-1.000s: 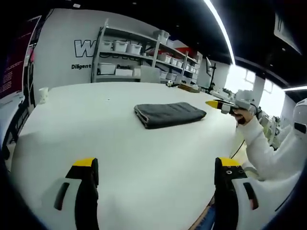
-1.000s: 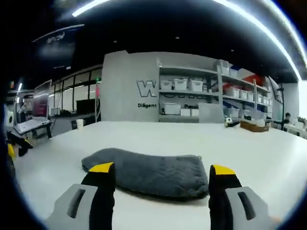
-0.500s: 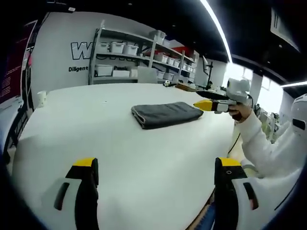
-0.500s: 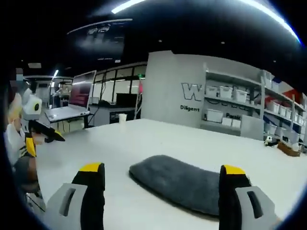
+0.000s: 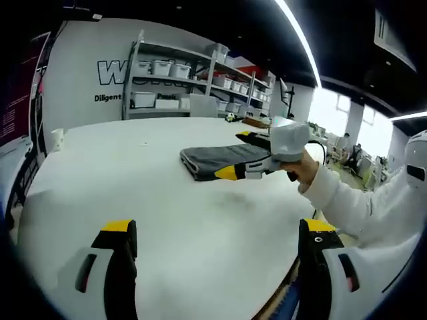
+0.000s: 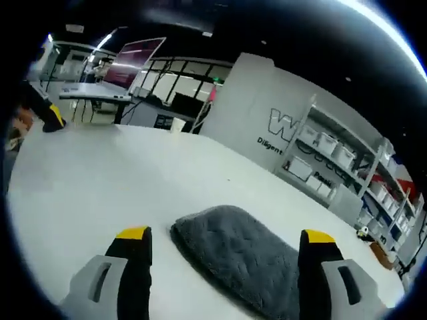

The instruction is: Open the folded towel by lifting each exposed corner and separating the folded layers until the towel lies flat within the target outline without major curled edges

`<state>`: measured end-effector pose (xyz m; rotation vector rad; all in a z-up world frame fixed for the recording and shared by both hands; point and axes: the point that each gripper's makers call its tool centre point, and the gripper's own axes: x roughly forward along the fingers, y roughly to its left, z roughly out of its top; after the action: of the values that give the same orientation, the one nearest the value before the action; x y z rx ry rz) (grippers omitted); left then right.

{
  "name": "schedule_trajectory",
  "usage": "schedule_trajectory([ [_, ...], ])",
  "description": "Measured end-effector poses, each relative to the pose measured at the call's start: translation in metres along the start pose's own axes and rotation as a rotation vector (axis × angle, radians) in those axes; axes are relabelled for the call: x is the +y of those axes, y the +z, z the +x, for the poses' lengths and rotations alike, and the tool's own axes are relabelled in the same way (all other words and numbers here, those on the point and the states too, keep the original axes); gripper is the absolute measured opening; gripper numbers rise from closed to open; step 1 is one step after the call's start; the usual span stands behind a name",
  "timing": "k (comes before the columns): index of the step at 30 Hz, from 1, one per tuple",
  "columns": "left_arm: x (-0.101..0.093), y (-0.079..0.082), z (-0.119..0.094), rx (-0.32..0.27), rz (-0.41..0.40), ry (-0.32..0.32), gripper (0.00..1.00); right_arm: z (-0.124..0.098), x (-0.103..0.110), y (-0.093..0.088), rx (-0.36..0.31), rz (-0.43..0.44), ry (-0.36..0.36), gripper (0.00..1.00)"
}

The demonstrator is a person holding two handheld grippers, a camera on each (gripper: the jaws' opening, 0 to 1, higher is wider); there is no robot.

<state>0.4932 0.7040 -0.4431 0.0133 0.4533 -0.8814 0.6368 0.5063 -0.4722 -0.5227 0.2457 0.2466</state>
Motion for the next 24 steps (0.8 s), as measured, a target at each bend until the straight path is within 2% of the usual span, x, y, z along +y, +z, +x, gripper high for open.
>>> schedule_trajectory([
  [2,0.0,-0.001,-0.001,0.0,0.0,0.001,1.0,0.011,0.003,-0.005,0.009,-0.02,-0.004,0.79],
  [6,0.0,-0.001,-0.005,-0.004,-0.002,0.009,1.0,0.025,0.001,-0.008,0.004,-0.033,-0.016,0.61],
  [12,0.003,-0.001,-0.007,-0.003,-0.005,0.017,1.0,0.033,0.021,-0.011,-0.003,-0.043,0.041,0.39],
  [15,0.002,-0.001,-0.006,-0.004,-0.004,0.014,1.0,0.038,0.027,-0.018,0.015,-0.026,0.071,0.3],
  [17,0.002,-0.001,-0.005,-0.003,-0.004,0.012,1.0,0.045,0.029,-0.02,0.013,0.02,0.099,0.25],
  [20,0.001,0.0,-0.005,-0.002,-0.003,0.011,1.0,0.043,0.03,-0.02,0.008,0.049,0.127,0.13],
  [22,0.001,0.0,-0.005,-0.001,-0.004,0.012,1.0,0.041,0.026,-0.018,-0.01,0.052,0.137,0.01],
  [24,0.002,0.0,-0.004,0.001,-0.004,0.016,1.0,0.039,0.023,-0.017,-0.021,0.067,0.142,0.0],
])
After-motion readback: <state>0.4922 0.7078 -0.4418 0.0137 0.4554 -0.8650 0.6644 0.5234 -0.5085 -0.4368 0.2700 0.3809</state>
